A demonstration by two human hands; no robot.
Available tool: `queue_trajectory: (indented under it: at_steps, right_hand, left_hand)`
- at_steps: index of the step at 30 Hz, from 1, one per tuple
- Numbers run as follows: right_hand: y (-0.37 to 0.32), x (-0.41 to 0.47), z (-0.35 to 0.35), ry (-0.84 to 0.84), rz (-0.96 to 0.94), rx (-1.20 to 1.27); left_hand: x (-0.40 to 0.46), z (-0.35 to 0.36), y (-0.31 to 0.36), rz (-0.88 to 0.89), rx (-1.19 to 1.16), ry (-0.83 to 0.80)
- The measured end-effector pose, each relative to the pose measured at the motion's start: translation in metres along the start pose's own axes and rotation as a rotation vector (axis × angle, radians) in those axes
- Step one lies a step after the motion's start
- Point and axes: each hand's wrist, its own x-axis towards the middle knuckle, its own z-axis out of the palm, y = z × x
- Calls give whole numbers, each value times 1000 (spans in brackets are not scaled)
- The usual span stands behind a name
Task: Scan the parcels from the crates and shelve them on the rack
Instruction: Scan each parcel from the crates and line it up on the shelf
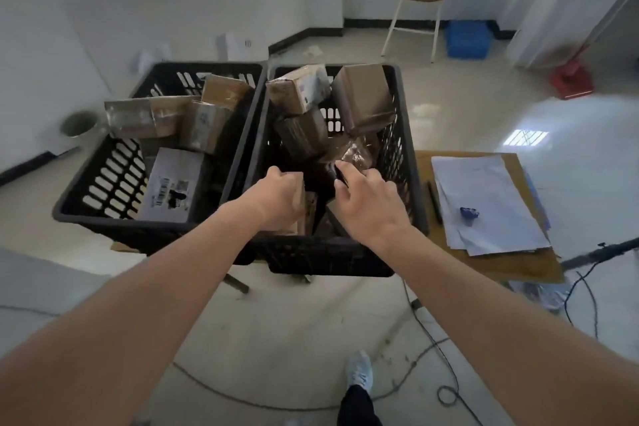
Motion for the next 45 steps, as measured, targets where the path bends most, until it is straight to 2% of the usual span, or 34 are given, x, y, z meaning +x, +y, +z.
queue_trajectory:
  at_steps: [5, 13, 17, 25, 29, 34, 45]
  right_hand:
    - [19, 32, 6, -76, -46, 33]
    - [34, 60, 15, -129, -51, 27]
    - [35, 61, 16, -138, -36, 35]
    - [30, 61, 9, -93, -21, 43]
    - [29, 61, 5, -91, -15, 53]
    - [27, 63, 4, -82, -3, 61]
    - [14, 78, -19, -23, 30, 63]
  left_hand:
    - [40, 29, -7, -157, 52, -71]
    - [60, 55, -11, -148, 19, 6]
    - [67, 53, -13, -262, -140, 109]
    - [71, 59, -8, -369, -286, 24]
    - [69, 60, -13, -432, -443, -46]
    - [74, 52, -20, -479, -604, -15]
    - [79, 8, -28, -331, -844, 149]
